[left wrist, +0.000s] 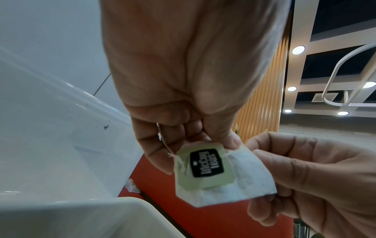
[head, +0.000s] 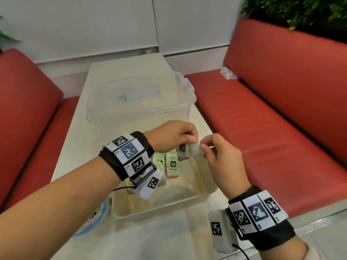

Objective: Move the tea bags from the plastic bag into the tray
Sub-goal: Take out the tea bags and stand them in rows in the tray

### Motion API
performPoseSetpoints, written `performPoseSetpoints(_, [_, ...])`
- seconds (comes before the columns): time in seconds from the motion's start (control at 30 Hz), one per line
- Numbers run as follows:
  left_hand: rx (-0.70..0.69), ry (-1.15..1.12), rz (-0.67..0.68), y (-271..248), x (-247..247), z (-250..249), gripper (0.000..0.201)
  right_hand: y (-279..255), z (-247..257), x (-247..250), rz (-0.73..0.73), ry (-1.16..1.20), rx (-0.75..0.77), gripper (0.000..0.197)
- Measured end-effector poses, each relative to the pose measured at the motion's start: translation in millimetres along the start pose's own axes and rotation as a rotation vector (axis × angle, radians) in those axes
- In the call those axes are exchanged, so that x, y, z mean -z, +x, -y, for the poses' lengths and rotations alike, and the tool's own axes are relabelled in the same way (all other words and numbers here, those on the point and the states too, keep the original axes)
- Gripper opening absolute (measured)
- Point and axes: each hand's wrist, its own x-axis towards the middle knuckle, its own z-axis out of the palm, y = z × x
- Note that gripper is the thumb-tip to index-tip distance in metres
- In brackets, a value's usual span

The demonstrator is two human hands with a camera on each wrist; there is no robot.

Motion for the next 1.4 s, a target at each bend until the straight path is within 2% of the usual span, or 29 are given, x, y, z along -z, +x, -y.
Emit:
performPoseSetpoints(0.17, [0.008,0.06,0.027,-1.3,1.9,-3.1,0.024,2.4,-0.9,-1.8,0.004,-0.125,0.082,0.005])
performPoseSetpoints(0.33, [0.015,0.121,0.057,-2.3,2.6,-5.7,0.017,1.5,-1.7,-4.3,-0.011,-0.24,0.142,0.009])
performPoseSetpoints(0.57, [0.025,0.104,0.059,-2.4,3.8,-3.2,0.009,0.6,-1.6,-4.6,-0.047,-0.241,0.196,0.014])
performPoseSetpoints(0.77, [0.041,0.083,0.057,-1.8,3.7,-0.8,0.007,-4.4,-0.6,-2.9,-0.02,-0.237,0.191,0.027])
performPoseSetpoints(0.97, [0.052,-0.025,0.093,-1.7,1.6,0.1,0.019,-5.6,-2.0,-0.1,-0.003,-0.246,0.167,0.011])
performPoseSetpoints(1.17, [-0.013,-0.031,0.109,-2.6,-0.6,-1.1,0.025,-4.6,-2.5,1.4,-0.005,-0.258,0.18,0.01])
performPoseSetpoints(1.4, [0.019,-0.049,0.061,-0.1,-1.0,3.5,0.021,-4.9,-3.8,0.7,0.03,-0.219,0.144,0.005])
